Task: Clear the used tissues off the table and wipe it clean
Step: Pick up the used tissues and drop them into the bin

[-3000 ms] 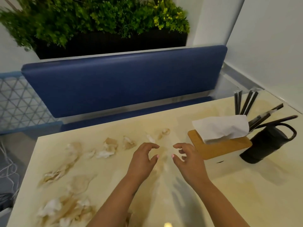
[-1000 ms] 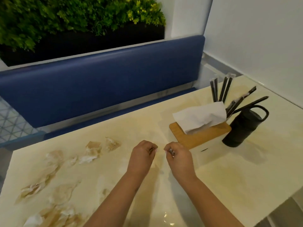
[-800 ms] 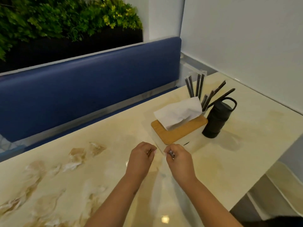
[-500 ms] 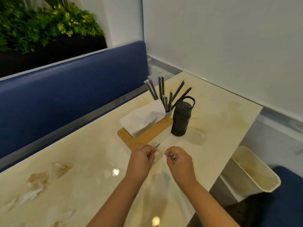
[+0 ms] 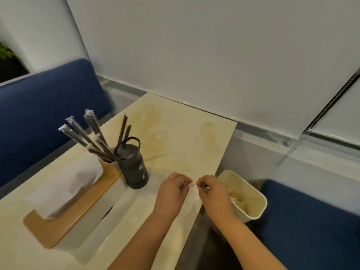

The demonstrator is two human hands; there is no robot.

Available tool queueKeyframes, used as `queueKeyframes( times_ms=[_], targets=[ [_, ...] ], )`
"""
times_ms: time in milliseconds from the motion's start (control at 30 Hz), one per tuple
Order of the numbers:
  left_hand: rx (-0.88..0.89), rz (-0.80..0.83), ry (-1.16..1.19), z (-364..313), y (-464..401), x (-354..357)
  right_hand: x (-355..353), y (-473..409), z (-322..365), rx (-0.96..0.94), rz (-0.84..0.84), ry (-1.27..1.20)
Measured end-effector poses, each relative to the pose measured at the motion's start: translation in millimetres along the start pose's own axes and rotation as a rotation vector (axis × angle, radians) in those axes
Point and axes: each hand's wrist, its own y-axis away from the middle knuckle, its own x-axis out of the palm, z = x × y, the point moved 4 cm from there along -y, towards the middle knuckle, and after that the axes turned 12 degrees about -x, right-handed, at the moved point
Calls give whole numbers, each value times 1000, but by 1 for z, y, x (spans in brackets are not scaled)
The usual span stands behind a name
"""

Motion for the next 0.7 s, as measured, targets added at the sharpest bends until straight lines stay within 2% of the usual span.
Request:
queueKeyframes(
  times_ms=[200, 400, 700],
  targets=[
    [74, 159, 60, -56, -31, 79, -63, 0, -72, 116, -101, 52],
    [116, 274, 67, -83, -48, 140, -107, 13, -121, 225, -207, 79],
    [19, 422, -19, -89, -78, 218, -137, 14, -171, 329, -275, 75]
  ],
)
